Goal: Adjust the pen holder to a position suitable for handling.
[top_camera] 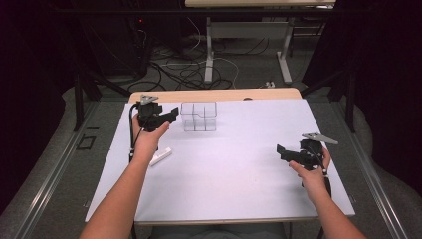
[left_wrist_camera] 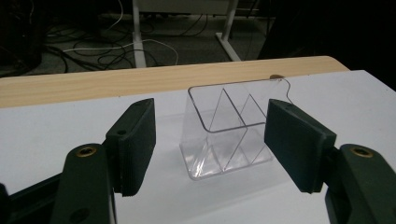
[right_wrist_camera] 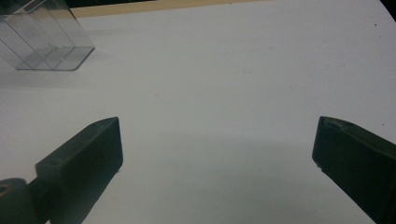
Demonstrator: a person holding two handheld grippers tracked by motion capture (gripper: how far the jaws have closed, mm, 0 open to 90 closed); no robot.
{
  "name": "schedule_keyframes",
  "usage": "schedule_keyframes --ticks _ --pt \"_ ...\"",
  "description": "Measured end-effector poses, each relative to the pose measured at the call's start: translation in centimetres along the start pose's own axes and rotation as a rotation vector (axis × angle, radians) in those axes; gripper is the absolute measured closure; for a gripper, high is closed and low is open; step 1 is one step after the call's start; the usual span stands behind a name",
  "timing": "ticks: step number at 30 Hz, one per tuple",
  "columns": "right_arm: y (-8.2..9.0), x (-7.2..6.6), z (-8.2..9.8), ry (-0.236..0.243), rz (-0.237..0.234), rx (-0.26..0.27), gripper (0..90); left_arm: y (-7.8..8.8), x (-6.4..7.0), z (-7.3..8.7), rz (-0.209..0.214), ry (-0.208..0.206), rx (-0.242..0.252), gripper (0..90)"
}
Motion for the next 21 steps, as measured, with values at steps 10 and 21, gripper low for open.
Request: schedule_keyframes --ticks 10,21 --pt "-0.1 0.0 0.0 0.007 -0.012 0.003 2.3 -1.5 -0.2 -1.7 -0.013 0.036 -0.026 43.0" --pt "-0.2 -0.2 0.2 0.032 -0.023 0.003 2.3 -3.0 -0.6 -3.0 -0.03 0.059 -0.069 51.3"
Point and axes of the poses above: each handheld gripper's, and its own axes: y roughly backward along the jaws, z roughly out of its underside, x roughly to its right, the point moved 2 cm from there along -y, roughly forward along the jaws, and after that the axes turned 6 degrees about -y, right-handed, at the moved point
